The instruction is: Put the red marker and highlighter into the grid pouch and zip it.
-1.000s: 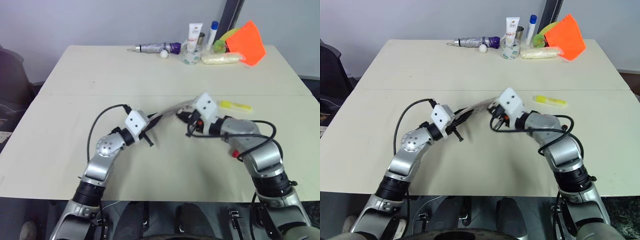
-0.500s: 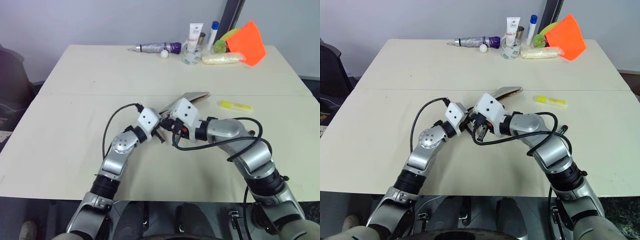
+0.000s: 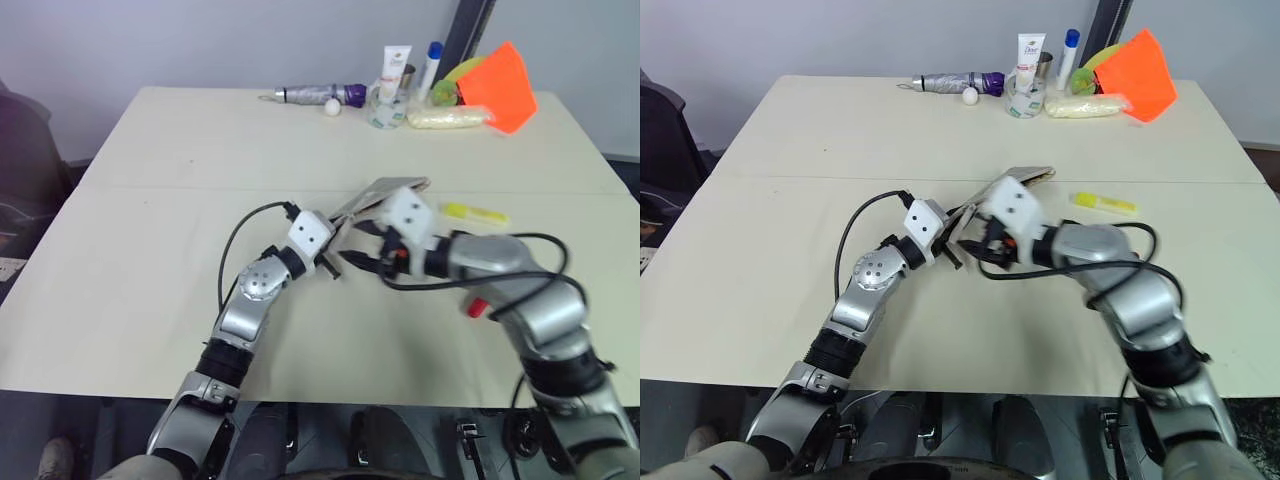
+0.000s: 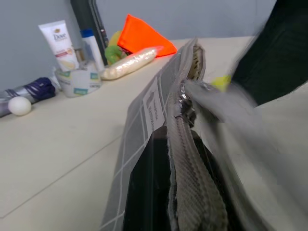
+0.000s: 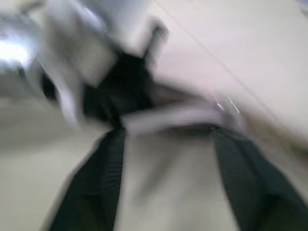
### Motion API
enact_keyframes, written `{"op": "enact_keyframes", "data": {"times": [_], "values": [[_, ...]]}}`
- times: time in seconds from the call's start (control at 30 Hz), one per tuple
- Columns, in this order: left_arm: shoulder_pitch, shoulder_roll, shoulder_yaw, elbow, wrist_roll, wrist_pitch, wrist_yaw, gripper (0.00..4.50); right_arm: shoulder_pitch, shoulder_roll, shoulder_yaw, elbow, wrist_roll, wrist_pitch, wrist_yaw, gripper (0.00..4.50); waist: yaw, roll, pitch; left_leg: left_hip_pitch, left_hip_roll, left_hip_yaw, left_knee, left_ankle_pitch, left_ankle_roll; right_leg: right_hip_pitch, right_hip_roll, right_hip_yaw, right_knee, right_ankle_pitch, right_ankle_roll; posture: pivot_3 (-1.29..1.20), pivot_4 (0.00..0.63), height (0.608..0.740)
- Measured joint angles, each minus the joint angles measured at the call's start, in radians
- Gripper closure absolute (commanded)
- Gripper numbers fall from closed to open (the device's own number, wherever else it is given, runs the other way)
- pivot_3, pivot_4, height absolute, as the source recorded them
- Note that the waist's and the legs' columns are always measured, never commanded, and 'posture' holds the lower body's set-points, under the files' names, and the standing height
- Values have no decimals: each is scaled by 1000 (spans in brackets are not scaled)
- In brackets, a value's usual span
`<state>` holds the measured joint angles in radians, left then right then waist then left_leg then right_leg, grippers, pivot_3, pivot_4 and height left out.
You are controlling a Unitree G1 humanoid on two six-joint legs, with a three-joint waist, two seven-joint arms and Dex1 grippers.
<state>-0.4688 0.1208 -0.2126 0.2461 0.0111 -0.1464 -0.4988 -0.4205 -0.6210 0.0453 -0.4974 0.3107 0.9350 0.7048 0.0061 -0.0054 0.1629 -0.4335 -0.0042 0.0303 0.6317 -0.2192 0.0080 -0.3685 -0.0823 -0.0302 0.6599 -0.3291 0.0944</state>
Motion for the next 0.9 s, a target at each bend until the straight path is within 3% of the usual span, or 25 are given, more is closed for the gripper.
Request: {"op": "enact_keyframes", "data": {"times": [0.17,0.4,0.87,0.9], "values": [[24,51,-5,-23,14,-20,-15,4500,137,-70,-230,-12,13,125,-84,1772,6,0,0,0,0,0,-1,0,0,0,0,0,0,0,0,0,150,740],[17,38,-43,25,17,-64,-74,4500,268,-15,-455,-54,-29,285,-275,1772,8,0,0,-2,0,0,-1,0,0,-2,0,0,-1,0,0,0,150,740],[-16,-11,-72,102,20,-122,-111,4500,327,273,-521,-143,-71,492,-504,1772,6,1,0,-3,0,0,1,0,0,-3,2,0,1,0,0,0,150,740],[-16,-11,-72,101,20,-123,-111,4500,324,279,-521,-143,-73,491,-512,2003,6,1,0,-3,0,0,1,0,0,-3,2,0,1,0,0,0,150,740]]}}
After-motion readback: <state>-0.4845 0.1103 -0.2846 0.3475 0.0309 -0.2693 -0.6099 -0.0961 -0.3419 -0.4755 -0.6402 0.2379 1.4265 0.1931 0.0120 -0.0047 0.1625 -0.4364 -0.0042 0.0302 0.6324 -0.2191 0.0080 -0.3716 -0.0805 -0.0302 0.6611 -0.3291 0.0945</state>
